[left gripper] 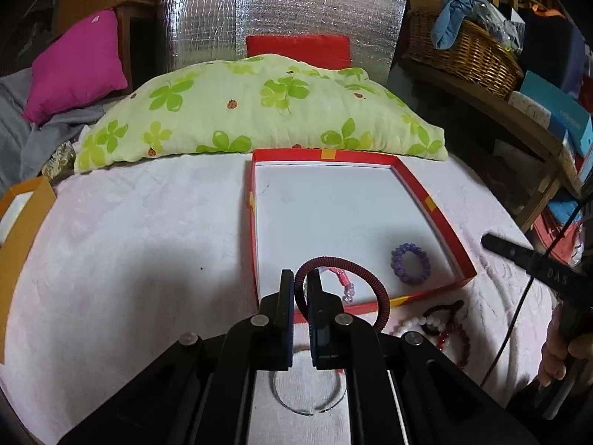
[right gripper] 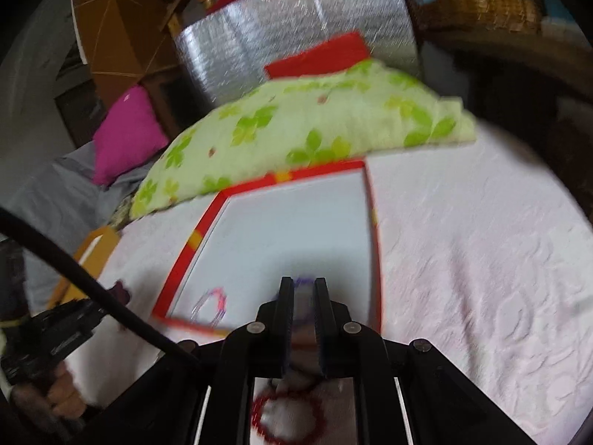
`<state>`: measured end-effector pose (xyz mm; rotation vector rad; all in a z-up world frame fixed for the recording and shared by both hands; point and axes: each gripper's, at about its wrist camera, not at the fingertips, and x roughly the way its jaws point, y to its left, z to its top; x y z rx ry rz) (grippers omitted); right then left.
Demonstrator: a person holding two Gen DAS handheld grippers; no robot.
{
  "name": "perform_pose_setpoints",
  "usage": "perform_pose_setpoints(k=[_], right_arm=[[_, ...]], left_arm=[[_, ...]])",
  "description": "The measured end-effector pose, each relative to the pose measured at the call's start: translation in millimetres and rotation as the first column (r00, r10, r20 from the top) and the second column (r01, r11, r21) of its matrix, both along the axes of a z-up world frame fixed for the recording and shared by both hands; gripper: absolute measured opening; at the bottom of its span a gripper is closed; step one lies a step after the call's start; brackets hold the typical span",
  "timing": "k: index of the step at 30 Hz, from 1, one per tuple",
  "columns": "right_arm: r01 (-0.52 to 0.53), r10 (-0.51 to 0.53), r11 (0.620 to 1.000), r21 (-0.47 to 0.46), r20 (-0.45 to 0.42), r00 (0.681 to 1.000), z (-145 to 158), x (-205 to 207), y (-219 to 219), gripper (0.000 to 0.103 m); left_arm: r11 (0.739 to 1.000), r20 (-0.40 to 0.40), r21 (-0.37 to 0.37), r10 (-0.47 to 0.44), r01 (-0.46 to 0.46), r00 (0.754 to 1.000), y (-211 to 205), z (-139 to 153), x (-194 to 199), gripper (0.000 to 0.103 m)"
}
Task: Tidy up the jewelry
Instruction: 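Carry the maroon bangle toward the tray with the left gripper while the right grasps the red beaded bracelet, then release the maroon bangle into the tray with the left gripper while the right releases the red bracelet there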
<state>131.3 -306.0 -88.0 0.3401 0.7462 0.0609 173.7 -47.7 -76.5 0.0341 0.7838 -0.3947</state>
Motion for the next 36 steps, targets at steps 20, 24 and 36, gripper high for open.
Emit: perform_pose_setpoints(k=[20,24,36], right_arm=[[-0.174,0.135,0.961,-0.213,-0.187,0.973,-46,-23,39,0.011],[-0.121,0.117,0.984,-0.132,-0.040,0.992,-14,-26,28,0.011],[-0.030,0.028,0.993,0.113,0.019,0.999,12,69,11,0.011]], left_arm=[[1.000,-0.027,-0.016,-0.020,0.019,0.999,11,-4,-38,0.007],[1.000,-0.006,0.001,-0.023,0.023,1.000,8,2,-28,0.007],[0.998,-0.022,-0.010,-0.065,0.065,0.998,-30,0,47,0.007]])
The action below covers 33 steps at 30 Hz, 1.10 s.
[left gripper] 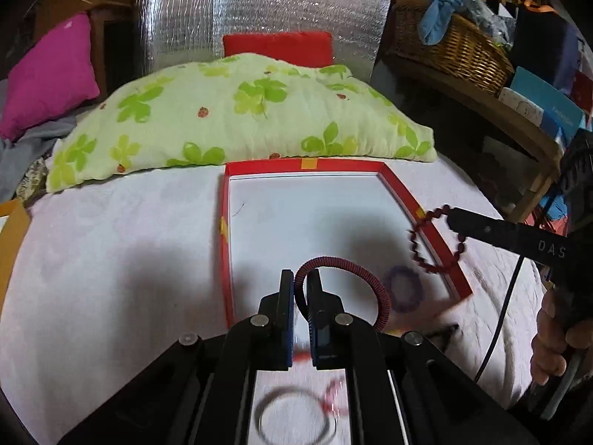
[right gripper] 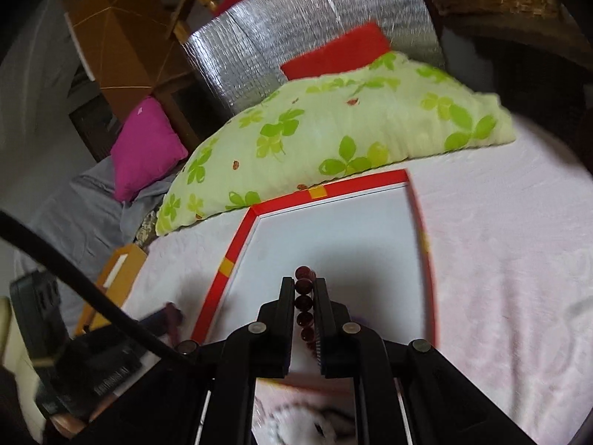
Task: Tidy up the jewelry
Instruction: 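Release the maroon bangle into the tray with the left gripper while the right releases the red bracelet there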
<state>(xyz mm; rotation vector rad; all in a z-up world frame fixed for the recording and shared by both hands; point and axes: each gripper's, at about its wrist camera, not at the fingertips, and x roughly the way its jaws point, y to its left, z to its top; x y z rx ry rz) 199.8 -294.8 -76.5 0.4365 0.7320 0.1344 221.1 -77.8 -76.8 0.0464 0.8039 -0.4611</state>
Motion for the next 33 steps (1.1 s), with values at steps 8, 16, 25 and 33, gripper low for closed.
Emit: perform_pose_setpoints(k=[8,16,25,33], right_arm=[[-0.014,0.019,0.999,0.051,-0.094,0.995,-32,61,5,0.011],[0.055,-0.044,0.996,0.072,-0.150,0.988,-50,83,-15,0.012],[0.075,-0.067,0.996,0.054,-0.138,0.988,-36,57,-25,0.012],[0.041,-0.032,0.997,0.069,-0.130,0.991,-26,24,-22,0.027]], left_arm=[[1.000,-0.056,0.008,0.000,0.001,0.998,-21,-23,47,0.007],[0.998,-0.107,0.050,-0.026,0.031,0.994,-34,-43,64,0.015],[0.997,-0.030,0.075,0.002,0.000,1.000,-16,-25,45,0.055],[0.994,0.043,0.076,0.077,-0.080,0.996,20,-3,16,0.062]])
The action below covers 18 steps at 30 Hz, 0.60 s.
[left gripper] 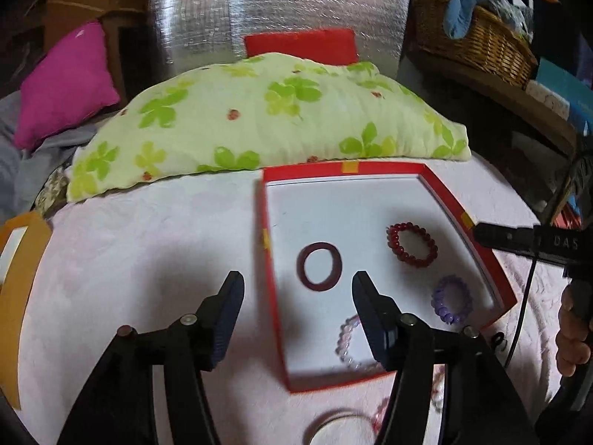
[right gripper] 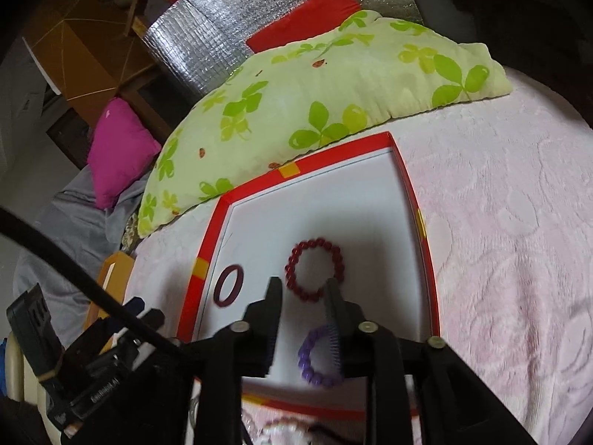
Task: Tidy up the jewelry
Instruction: 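Release the maroon bangle into the tray with the left gripper while the right releases the red bracelet there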
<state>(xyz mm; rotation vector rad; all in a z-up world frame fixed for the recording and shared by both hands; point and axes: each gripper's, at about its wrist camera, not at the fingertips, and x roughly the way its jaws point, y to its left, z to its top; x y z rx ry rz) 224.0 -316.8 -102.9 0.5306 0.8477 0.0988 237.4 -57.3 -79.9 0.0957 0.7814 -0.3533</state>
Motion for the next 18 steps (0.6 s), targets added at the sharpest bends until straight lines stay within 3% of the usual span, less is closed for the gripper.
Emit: perform_pose_setpoints(k=[9,18], right_arm=[[-0.048,0.048,0.999,0.012,0.042,0.998,8,-55,8,0.027],[-0.065,0.066,0.997,0.032,-0.036,0.997,-15,-115,10,0.027]], left_arm=[[0.995,-0.035,-0.061,0.082,-0.084,0.996,44,-2,-33,0.062],[0.992,-0.081,-0.080,0.088,-0.095,0.993,63,-20,-83,0.062]])
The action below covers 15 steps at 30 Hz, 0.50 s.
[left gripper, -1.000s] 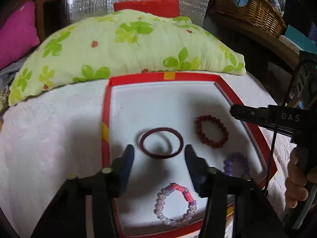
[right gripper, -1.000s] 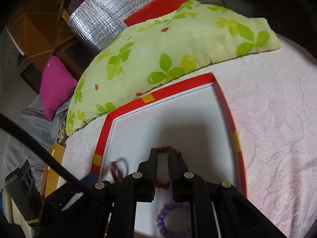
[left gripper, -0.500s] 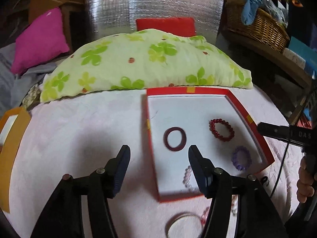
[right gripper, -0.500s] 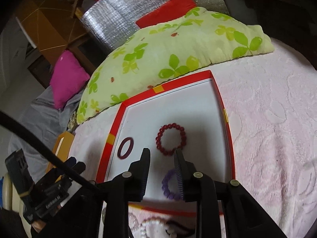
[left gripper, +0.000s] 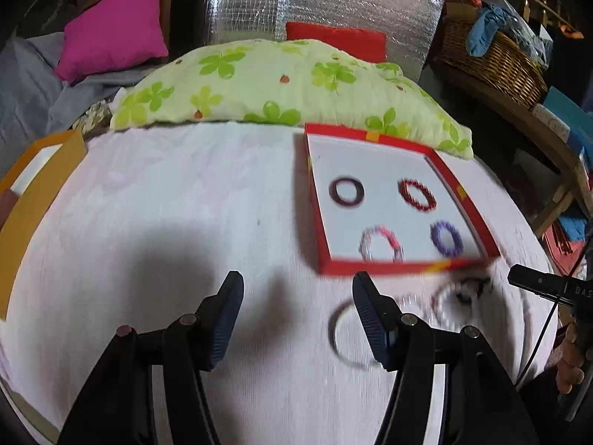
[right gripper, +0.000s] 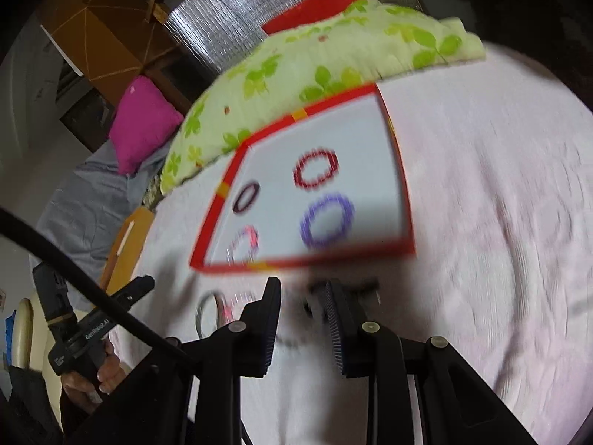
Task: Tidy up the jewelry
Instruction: 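Move the open left gripper over the silver bangle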
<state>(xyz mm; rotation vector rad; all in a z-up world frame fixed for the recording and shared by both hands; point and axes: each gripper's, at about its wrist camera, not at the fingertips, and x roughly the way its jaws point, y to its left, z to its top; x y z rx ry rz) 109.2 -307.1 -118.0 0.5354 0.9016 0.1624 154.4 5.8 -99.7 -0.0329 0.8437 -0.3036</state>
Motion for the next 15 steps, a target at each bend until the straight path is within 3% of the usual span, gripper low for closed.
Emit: perform_pose_setpoints(k=[6,11,15], right_arm=[[-0.001,0.001,1.000,0.005,-0.053,0.999,-14,-13,3,0.027],[0.064,-0.063,0.998,0.002,-0.073,0.995,-21,-9,-6,0.027],[0.149,-0.148,0.989,0.001,-0.104,0.984,-32,-1,-19,0.027]], left_arm=[[0.996,-0.031,0.041,-0.080,0.081,0.996,-15,-18,-30,0.062],[0.982,-0.026,0.132,-0.132,0.134,0.991,-34,-31,-36,0.064],[0.985,-0.037,0.083,-0.146,0.149,0.989,-32,-34,-30,0.065]])
